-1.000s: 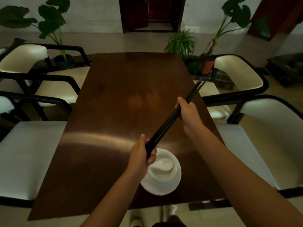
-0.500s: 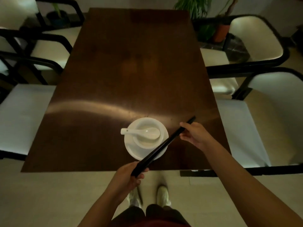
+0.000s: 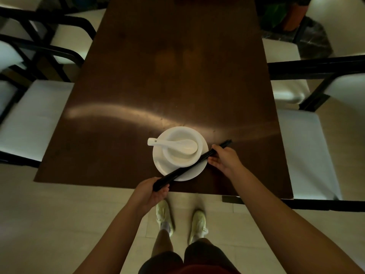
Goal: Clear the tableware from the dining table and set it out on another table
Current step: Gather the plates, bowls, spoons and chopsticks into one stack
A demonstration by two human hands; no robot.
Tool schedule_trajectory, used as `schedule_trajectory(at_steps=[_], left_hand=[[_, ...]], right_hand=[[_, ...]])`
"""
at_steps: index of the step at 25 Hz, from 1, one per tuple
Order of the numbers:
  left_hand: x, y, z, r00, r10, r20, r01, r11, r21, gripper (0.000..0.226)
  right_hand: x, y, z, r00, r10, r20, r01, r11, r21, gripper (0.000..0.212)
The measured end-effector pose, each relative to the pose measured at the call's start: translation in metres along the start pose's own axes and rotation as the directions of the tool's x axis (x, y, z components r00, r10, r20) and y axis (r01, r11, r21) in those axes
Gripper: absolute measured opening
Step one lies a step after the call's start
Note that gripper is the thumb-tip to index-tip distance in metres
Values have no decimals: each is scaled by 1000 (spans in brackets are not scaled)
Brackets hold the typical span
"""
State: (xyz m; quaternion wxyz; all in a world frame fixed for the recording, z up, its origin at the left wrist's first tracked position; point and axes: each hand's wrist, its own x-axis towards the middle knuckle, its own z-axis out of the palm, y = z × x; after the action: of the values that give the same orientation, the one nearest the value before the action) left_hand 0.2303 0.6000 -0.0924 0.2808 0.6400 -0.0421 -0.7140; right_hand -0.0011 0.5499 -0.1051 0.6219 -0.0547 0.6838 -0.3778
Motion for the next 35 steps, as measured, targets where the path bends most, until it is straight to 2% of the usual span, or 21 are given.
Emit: schedule_trajectory(at_steps=[5, 12, 17, 20, 22, 24, 26, 28, 30, 33, 35], left_hand=[[4, 2, -6, 998, -49, -40, 48, 998, -42, 25], [-1, 3, -7, 996, -84, -10, 82, 992, -97, 31], [-3, 6, -10, 999, -42, 0, 42, 999, -33, 34], [-6, 5, -20, 999, -18, -33, 22, 993, 114, 34], [-10, 9, -36, 993, 65, -101, -31, 951, 307, 33], [-10, 22, -53, 957, 253, -141, -163, 873, 459, 27], [-6, 45, -62, 909, 401, -118, -284, 800, 528, 24], [3, 72, -57, 897, 439, -44, -341, 752, 564, 24], [20, 95, -41, 920, 388, 46, -328, 702, 633, 27], [44, 120, -12, 961, 210, 177, -273, 653, 707, 37], [55, 130, 1, 955, 121, 272, -289, 598, 748, 41]], right_hand=[[-1, 9, 1, 1000, 11, 1, -11, 998, -62, 12], [-7, 12, 0, 1000, 10, 24, -9, 998, -68, 18], [-12, 16, -3, 999, 21, 48, -21, 1000, -18, 26], [-17, 18, -8, 997, 37, 63, -36, 999, -25, 38], [-21, 20, -12, 996, 59, 69, -57, 998, -29, 43], [-26, 23, -15, 996, 77, 52, -76, 997, -26, 45], [-30, 29, -14, 995, 99, 30, -98, 995, -22, 44], [-34, 38, -9, 996, 87, 19, -87, 996, -17, 42], [-38, 47, -2, 999, 48, 15, -47, 998, -41, 41], [-40, 55, 13, 1000, 4, 23, -2, 996, -87, 32], [-38, 58, 21, 999, -11, -32, 8, 996, -90, 26]])
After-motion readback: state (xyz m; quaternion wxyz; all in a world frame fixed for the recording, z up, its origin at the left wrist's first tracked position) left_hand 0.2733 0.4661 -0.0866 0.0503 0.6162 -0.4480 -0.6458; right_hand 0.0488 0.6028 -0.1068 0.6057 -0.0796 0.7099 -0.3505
